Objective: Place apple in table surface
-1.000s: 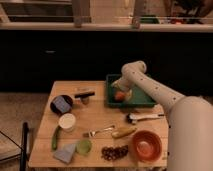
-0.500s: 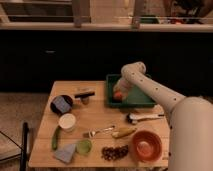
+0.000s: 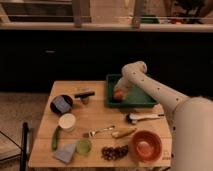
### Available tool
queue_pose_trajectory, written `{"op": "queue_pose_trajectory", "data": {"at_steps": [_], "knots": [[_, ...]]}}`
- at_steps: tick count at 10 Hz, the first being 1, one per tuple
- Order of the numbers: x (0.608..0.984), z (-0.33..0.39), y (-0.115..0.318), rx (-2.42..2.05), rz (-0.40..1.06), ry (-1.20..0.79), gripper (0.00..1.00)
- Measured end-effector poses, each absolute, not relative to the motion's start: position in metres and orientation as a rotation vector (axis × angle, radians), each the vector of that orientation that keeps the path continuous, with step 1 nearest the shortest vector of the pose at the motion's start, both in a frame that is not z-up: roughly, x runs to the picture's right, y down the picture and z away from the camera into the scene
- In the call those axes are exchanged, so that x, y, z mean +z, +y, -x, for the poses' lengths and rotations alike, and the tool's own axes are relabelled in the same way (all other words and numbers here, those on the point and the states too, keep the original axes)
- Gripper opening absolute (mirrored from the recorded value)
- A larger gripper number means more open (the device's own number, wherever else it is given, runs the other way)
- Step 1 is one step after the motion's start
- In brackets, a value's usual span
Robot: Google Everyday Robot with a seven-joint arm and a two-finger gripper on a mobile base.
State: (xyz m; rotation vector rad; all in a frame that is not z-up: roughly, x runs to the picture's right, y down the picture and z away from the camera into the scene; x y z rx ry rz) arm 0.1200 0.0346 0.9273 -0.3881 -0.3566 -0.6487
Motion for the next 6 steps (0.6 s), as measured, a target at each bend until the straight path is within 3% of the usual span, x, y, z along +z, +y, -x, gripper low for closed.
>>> {"op": "queue_pose_trajectory", "data": {"at_steps": [6], "knots": [[0.890, -0.127, 0.007, -0.684, 0.368, -0.378, 0.00]]}}
